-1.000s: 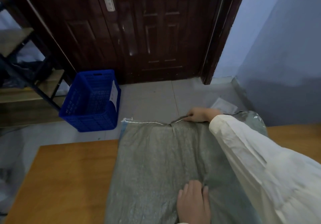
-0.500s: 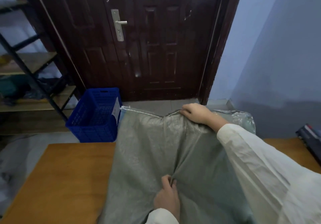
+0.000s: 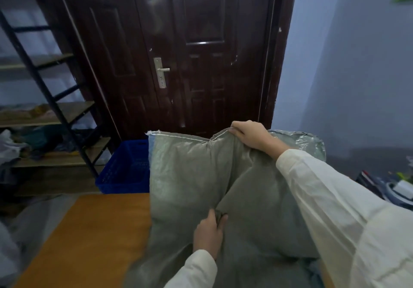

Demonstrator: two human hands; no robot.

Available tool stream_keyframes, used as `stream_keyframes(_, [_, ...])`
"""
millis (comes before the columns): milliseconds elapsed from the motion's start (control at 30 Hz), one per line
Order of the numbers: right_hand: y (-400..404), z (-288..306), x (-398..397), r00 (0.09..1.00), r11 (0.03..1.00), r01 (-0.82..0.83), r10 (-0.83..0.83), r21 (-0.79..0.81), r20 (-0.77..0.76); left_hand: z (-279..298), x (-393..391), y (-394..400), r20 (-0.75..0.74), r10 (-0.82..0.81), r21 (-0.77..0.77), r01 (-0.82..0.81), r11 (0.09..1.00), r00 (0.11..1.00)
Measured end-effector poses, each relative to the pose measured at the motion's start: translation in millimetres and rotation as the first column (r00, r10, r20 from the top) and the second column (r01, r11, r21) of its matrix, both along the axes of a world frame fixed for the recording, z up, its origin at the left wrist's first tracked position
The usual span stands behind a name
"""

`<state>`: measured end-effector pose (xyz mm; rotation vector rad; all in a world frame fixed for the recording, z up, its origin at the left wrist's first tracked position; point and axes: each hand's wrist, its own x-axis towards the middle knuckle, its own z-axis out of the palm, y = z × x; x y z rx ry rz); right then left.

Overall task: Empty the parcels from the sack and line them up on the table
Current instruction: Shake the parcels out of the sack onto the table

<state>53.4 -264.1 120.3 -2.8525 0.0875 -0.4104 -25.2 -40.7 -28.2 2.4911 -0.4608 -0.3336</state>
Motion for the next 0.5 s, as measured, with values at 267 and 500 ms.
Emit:
stream_keyframes(267, [3.3,67.4,-15.8,0.985,0.997,-0.054,0.063,-0.059,0.158,46.5,-12.4,-6.1,0.102,0.067,-0.312,-0.032,0.949,0.992])
stream_keyframes(500, [20.1,93.8,-42.4,0.986,0.997,-0.014,0.026,-0.072,0.164,43.9,-33.2,-4.6,0.155,0.099,-0.245,-0.059,0.968,0.983])
